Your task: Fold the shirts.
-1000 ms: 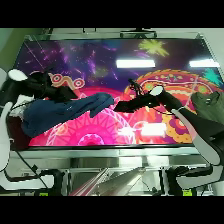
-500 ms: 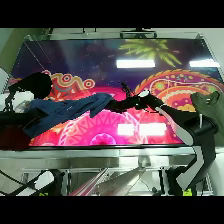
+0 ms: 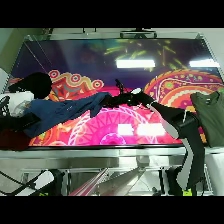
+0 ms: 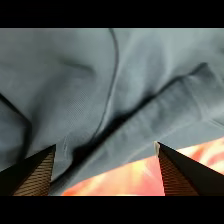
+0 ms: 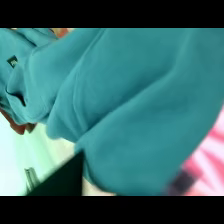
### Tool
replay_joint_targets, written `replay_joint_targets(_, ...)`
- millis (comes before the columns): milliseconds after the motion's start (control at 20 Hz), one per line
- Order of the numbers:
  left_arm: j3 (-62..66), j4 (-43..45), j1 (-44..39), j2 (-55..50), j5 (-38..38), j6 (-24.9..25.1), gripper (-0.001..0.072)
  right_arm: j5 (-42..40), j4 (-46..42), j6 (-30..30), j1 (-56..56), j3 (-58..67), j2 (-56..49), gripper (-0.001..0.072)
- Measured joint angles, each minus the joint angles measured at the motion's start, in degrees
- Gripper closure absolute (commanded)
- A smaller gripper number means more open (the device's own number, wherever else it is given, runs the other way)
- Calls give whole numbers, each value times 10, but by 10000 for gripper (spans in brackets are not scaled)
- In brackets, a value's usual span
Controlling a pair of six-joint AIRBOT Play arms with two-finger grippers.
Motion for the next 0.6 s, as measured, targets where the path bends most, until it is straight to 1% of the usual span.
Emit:
replay_joint_targets(50, 0, 1, 0, -13, 1, 0, -1, 0, 3, 0, 2, 5, -4, 702)
replay_joint_targets(100, 0, 3, 0, -28, 1, 0, 10, 0, 6, 0, 3, 9, -7, 702)
replay_joint_targets(200, 0, 4, 0, -54, -7, 0, 9, 0, 10, 0, 4, 14, -11, 702)
replay_joint_targets(250, 0, 4, -1, -65, -10, 1, 40, 1, 10, 0, 4, 15, -12, 702)
replay_joint_targets(300, 0, 4, -3, -74, -14, 3, 139, 1, 11, 0, 4, 16, -13, 702)
replay_joint_targets(350, 0, 4, -5, -80, -17, 3, 271, 1, 12, 0, 4, 17, -14, 702)
replay_joint_targets(400, 0, 4, -9, -84, -17, 5, 640, 1, 13, 0, 5, 17, -14, 702)
replay_joint_targets(450, 0, 3, -14, -87, -17, 5, 679, 2, 13, 0, 5, 18, -14, 702)
replay_joint_targets(600, 3, -31, -36, -92, -17, 11, 680, 4, 14, -1, 4, 18, -13, 704)
